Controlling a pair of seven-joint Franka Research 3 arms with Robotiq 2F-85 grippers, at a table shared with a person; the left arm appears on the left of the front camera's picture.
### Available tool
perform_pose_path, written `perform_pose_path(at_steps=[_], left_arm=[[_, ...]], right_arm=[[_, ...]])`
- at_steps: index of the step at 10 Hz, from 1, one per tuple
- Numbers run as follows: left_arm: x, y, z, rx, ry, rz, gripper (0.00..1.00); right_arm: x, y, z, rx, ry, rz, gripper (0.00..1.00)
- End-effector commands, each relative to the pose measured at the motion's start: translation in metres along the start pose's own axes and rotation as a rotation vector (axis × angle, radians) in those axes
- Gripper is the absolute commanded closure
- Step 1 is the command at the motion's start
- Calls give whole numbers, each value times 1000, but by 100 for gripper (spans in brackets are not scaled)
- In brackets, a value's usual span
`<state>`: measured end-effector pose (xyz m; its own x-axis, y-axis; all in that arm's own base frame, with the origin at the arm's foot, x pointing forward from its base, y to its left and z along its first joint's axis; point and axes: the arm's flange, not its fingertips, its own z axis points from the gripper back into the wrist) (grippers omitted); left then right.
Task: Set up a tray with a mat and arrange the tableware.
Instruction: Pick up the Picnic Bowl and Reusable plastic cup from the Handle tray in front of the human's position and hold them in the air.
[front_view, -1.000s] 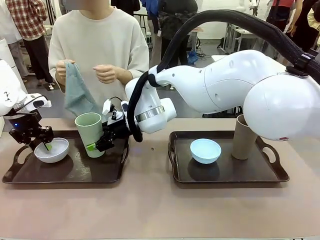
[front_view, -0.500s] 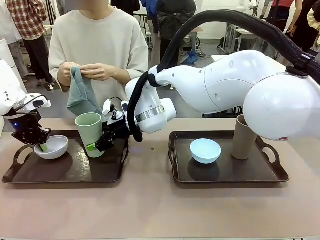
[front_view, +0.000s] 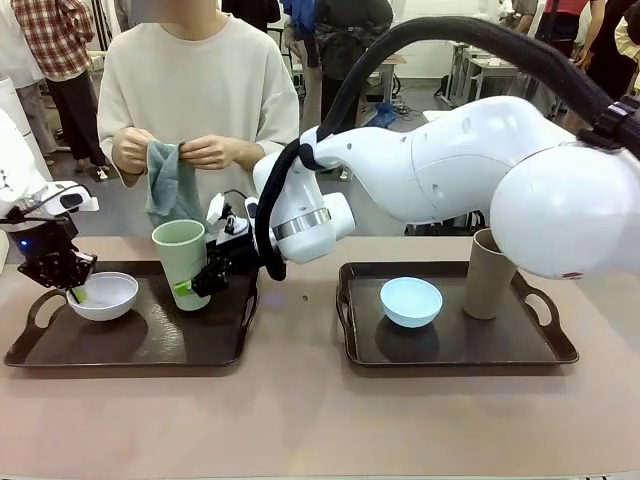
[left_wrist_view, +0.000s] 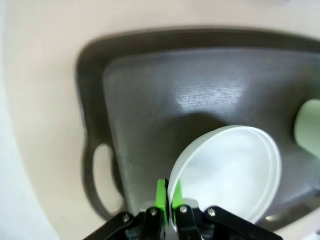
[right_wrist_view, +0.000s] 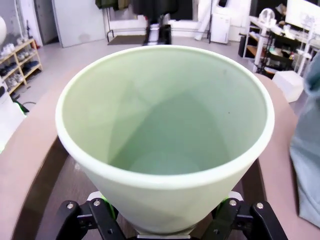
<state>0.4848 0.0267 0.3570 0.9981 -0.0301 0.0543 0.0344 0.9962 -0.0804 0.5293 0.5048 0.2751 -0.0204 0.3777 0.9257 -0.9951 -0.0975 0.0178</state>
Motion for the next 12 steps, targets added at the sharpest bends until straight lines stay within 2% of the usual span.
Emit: perform_pose_path(at_steps=[1, 3, 6, 8, 9, 10, 12], left_arm=[[-29, -10, 57, -4, 36, 58, 100], [-60, -12, 140, -45, -69, 63, 100], [-91, -15, 225, -17, -192, 83, 100], [-101, -17, 250, -14, -222, 103, 100], [-101, -16, 255, -8, -210, 112, 100], [-104, -15, 257, -40, -236, 61, 100], [-104, -15, 257, -40, -236, 61, 100]], right_arm=[[61, 28, 37, -35, 34, -30, 100], [142, 62, 75, -113, 96, 41, 100], [216, 107, 94, -164, 132, 83, 100], [228, 120, 96, -180, 138, 72, 100], [225, 118, 95, -157, 148, 7, 100], [238, 121, 98, -163, 110, 110, 100], [238, 121, 98, -163, 110, 110, 100]])
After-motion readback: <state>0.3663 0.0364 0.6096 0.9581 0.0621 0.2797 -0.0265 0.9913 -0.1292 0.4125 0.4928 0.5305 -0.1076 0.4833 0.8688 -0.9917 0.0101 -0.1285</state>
